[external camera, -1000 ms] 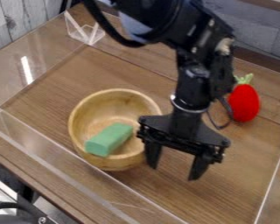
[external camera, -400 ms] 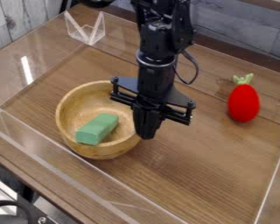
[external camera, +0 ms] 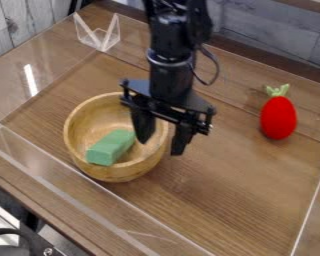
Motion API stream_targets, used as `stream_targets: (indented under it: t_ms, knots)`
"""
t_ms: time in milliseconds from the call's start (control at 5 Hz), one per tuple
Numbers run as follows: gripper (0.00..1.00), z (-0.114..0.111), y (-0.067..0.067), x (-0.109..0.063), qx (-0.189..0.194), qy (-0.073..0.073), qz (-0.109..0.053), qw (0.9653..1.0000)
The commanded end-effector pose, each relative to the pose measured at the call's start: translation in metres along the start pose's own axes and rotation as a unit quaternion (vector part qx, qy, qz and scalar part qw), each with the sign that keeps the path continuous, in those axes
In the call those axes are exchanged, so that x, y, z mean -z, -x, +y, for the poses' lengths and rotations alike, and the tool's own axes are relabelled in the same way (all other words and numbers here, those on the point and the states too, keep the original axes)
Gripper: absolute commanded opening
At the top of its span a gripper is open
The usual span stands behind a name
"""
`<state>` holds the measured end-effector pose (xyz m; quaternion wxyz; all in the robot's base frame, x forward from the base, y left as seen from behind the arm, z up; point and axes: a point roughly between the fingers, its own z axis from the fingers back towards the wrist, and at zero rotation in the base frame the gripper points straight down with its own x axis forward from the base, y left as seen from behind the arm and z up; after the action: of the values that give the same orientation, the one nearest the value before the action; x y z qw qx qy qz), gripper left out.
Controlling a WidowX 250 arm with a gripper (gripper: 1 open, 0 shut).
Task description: Remove the green stick from the brown bowl and put it on the table
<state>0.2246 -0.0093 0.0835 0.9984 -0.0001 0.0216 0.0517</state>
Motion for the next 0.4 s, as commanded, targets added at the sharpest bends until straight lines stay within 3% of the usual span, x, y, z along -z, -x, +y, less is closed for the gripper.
stream_targets:
  t_ms: [0,200]
  knots:
    - [1.0,0.015,-0.005,-0.015,0.014,0.003,-0.041,0.9991]
    - [1.0,0.042,0.007,-0.018,0.009,-0.001,-0.053,0.9985]
